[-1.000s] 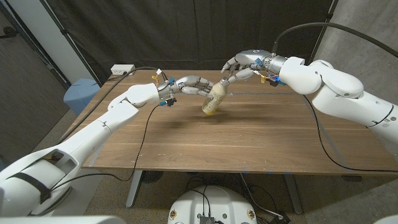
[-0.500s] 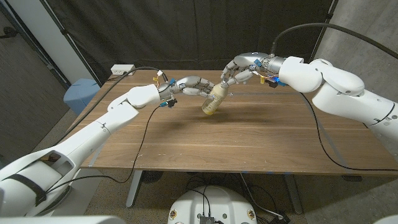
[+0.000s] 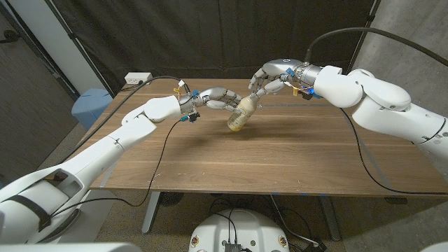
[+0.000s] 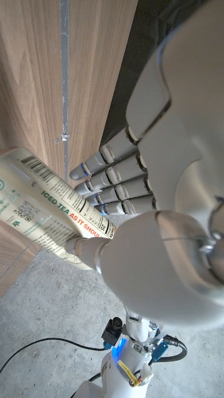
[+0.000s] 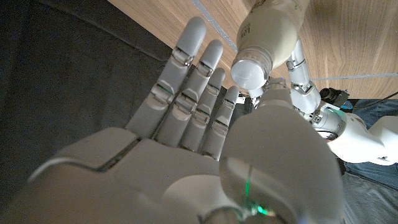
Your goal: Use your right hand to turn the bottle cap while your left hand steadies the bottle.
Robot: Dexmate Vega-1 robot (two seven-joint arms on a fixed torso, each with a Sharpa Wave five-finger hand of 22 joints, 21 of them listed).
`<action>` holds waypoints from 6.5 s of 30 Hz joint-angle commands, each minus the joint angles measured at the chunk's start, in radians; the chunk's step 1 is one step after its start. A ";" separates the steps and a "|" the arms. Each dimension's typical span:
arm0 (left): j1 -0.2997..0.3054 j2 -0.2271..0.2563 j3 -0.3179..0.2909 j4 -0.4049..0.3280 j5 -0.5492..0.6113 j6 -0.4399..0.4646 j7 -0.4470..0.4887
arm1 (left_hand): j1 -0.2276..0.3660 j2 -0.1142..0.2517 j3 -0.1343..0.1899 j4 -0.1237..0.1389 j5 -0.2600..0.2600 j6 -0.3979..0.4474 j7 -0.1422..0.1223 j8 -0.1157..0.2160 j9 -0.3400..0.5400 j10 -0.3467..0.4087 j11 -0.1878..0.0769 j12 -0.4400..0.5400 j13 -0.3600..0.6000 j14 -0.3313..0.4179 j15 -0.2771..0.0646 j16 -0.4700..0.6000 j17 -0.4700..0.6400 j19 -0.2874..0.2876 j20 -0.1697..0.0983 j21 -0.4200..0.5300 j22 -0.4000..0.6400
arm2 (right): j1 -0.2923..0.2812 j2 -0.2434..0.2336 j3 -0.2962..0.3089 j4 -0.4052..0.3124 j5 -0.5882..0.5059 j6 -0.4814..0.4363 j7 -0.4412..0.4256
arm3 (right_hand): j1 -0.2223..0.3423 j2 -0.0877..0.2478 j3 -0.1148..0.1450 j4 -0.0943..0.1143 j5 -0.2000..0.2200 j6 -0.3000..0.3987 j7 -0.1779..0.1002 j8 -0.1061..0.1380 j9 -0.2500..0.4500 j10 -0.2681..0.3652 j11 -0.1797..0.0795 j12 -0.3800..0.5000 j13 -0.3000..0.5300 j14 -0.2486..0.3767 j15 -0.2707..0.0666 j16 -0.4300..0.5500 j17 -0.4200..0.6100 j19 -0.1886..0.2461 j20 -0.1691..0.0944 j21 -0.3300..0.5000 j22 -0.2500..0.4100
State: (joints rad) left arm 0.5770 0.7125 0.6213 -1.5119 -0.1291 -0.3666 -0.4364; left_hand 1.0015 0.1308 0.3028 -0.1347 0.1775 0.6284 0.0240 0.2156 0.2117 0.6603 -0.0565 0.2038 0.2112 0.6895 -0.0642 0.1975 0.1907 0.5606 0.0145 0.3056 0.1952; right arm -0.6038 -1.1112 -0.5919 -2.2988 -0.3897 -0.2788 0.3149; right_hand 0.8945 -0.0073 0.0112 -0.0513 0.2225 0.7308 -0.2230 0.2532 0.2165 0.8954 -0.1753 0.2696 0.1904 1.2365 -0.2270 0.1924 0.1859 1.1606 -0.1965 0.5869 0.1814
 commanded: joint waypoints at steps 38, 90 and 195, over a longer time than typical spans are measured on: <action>-0.031 -0.032 -0.003 0.074 -0.172 0.020 -0.177 | 0.001 0.006 0.054 0.045 0.006 0.010 0.003 0.007 0.004 0.007 0.004 0.000 0.005 0.005 -0.002 0.005 0.002 0.005 -0.001 0.005 0.000 | -0.058 -0.041 0.021 0.029 -0.094 0.174 -0.162 | 0.268 0.130 0.079 -0.072 -0.031 0.338 0.006 -0.030 0.037 0.279 -0.022 -0.032 0.033 0.070 -0.006 0.007 0.005 -0.046 -0.004 0.090 0.013; -0.188 -0.201 -0.022 0.381 -0.312 0.088 -0.595 | 0.002 0.006 0.060 0.042 0.006 0.003 0.022 0.004 0.004 0.002 0.017 -0.002 0.005 0.011 0.011 0.005 0.002 0.011 0.005 0.008 -0.001 | -0.001 -0.050 -0.005 0.237 -0.593 0.654 -0.665 | 0.371 0.144 0.024 -0.050 -0.026 0.387 0.010 -0.041 0.010 0.238 -0.017 -0.035 0.036 -0.007 -0.013 0.038 0.050 -0.254 0.003 0.415 0.010; 0.238 -0.039 -0.064 -0.020 -0.090 0.239 0.249 | -0.066 -0.031 0.025 0.064 0.009 -0.183 -0.067 -0.021 0.002 -0.206 -0.045 -0.019 0.001 -0.335 0.005 -0.026 -0.005 -0.313 0.064 -0.108 0.000 | -0.427 0.302 0.196 0.470 0.175 0.487 -0.966 | -0.254 0.134 -0.176 0.149 -0.020 -0.164 0.040 -0.054 -0.005 -0.271 0.081 -0.064 0.009 -0.724 0.143 -0.017 0.008 -0.756 0.186 -0.185 0.010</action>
State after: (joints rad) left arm 0.7923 0.6681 0.5536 -1.5222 -0.2006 -0.1507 -0.1873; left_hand 0.9247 0.1017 0.3310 -0.0675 0.1855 0.4514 -0.0390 0.1868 0.2134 0.4684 -0.0988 0.1845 0.2120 0.3721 -0.0438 0.1725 0.1858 0.2696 0.0620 0.2066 0.1952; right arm -1.0382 -0.8135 -0.3940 -1.8521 -0.2184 0.1987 -0.6523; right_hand 0.6451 0.1259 -0.1654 0.0953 0.1935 0.5657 -0.1843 0.1987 0.2093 0.6253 -0.0948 0.2068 0.1999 0.5143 -0.0482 0.1769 0.1906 0.4114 -0.0088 0.4027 0.1906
